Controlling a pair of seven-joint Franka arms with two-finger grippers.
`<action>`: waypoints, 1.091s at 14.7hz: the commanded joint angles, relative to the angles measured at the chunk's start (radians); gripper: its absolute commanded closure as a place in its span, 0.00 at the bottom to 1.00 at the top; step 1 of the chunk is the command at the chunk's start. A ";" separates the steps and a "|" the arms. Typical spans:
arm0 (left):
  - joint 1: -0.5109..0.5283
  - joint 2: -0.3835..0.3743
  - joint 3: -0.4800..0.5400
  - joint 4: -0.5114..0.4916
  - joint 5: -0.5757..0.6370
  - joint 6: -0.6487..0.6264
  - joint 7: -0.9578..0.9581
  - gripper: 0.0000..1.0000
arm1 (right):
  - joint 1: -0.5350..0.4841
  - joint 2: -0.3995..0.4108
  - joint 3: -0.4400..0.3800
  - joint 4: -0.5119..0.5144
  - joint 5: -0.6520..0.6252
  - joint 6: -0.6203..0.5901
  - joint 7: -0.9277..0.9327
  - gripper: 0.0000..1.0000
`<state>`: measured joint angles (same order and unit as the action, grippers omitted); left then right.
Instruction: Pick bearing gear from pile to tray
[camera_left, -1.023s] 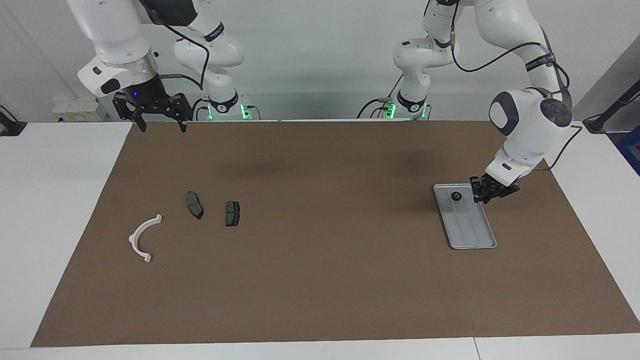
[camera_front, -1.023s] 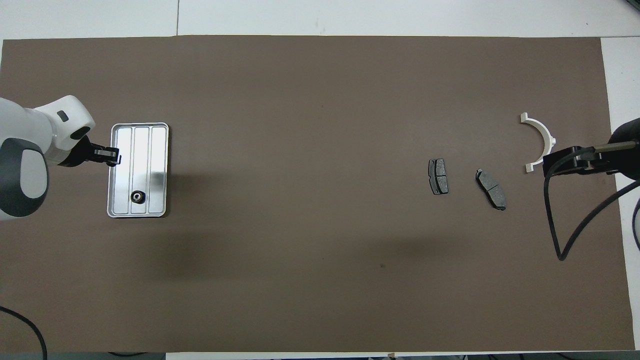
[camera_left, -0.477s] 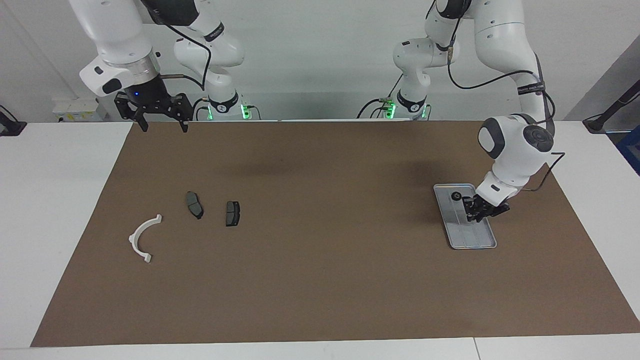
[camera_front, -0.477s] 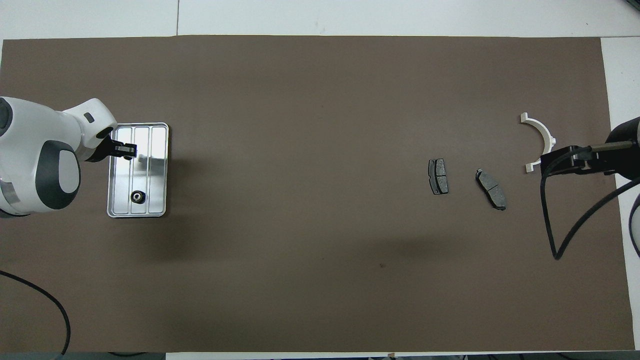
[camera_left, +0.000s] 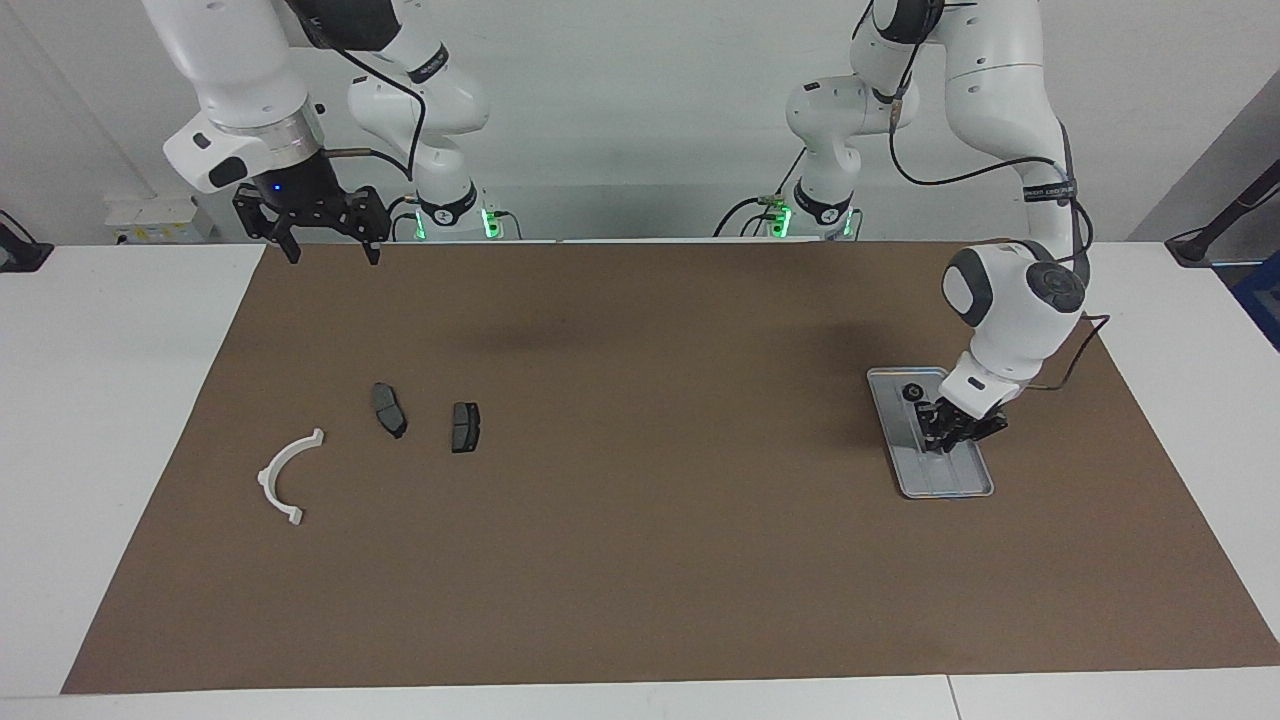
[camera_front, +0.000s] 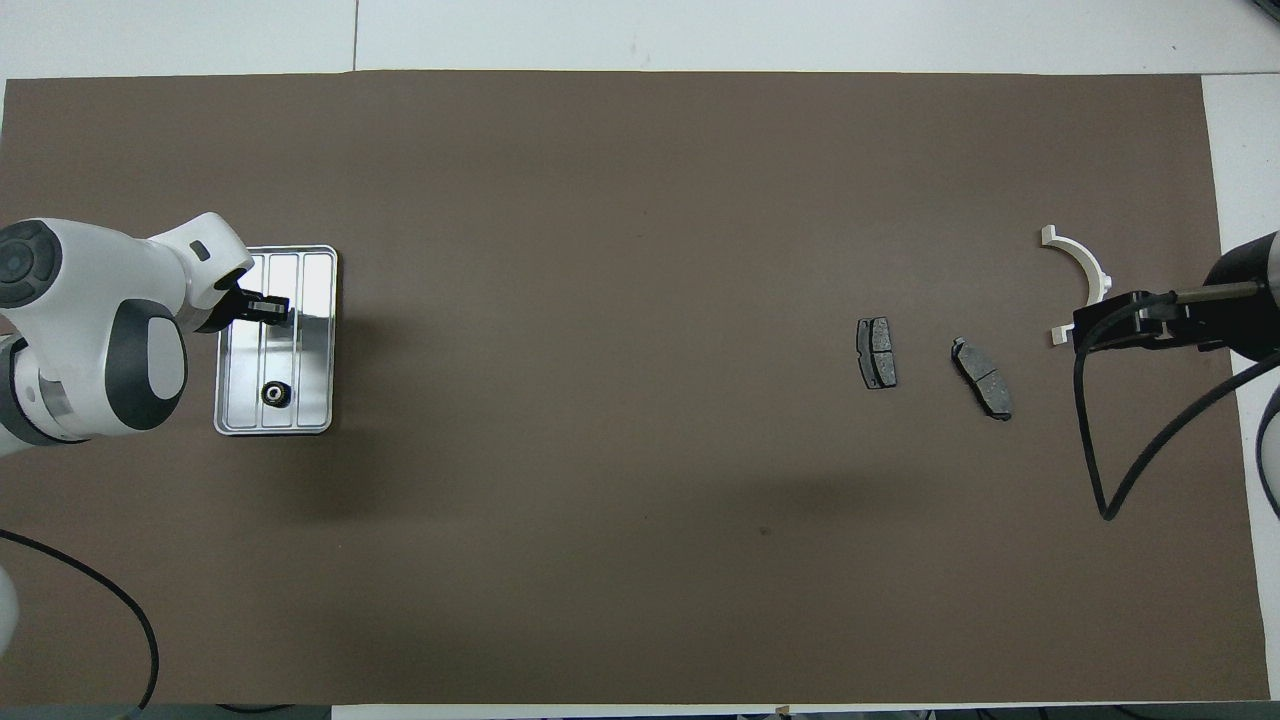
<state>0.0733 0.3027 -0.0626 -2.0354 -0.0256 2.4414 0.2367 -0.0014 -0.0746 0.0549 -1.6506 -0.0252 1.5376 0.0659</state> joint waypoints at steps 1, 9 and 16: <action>-0.007 -0.010 0.003 -0.040 -0.013 0.050 0.016 1.00 | -0.006 -0.008 0.000 -0.012 0.031 0.010 0.015 0.00; -0.015 -0.031 0.003 -0.031 -0.013 0.033 0.009 0.00 | -0.003 -0.008 0.000 -0.012 0.030 0.013 0.015 0.00; 0.019 -0.290 0.037 0.260 -0.013 -0.413 -0.141 0.00 | -0.002 -0.010 0.002 -0.012 0.031 0.015 0.017 0.00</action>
<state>0.0799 0.1009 -0.0301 -1.8469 -0.0260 2.1589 0.1689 -0.0015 -0.0746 0.0547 -1.6506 -0.0126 1.5376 0.0663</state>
